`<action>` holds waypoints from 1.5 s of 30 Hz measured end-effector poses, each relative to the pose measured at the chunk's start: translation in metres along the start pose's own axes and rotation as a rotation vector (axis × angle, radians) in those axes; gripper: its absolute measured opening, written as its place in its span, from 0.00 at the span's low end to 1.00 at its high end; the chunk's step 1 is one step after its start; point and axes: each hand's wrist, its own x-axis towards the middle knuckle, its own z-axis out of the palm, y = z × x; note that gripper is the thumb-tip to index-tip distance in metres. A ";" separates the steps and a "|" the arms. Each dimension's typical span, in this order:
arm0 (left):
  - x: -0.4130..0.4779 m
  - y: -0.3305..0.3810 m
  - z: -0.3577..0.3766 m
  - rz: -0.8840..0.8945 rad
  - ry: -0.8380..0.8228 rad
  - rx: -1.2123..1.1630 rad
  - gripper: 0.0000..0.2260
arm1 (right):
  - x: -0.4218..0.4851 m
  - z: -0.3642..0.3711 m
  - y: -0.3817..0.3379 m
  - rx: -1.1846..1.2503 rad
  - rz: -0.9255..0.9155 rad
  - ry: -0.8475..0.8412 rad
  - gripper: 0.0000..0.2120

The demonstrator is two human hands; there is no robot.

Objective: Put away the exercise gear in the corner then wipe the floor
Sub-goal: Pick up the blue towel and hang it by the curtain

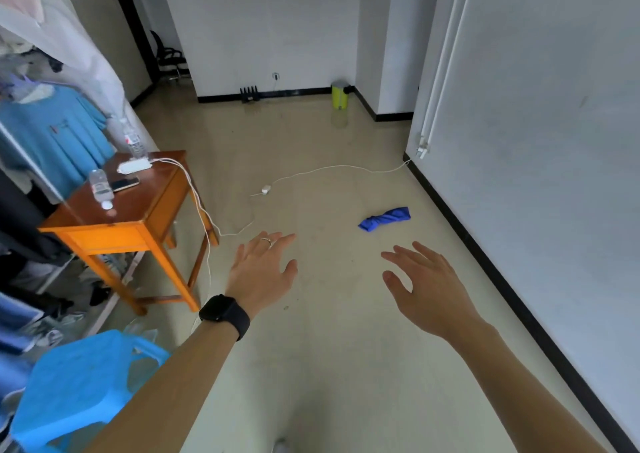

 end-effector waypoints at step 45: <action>1.041 -0.026 0.318 0.153 -0.586 0.120 0.24 | 0.918 0.183 0.373 0.008 0.459 -0.406 0.25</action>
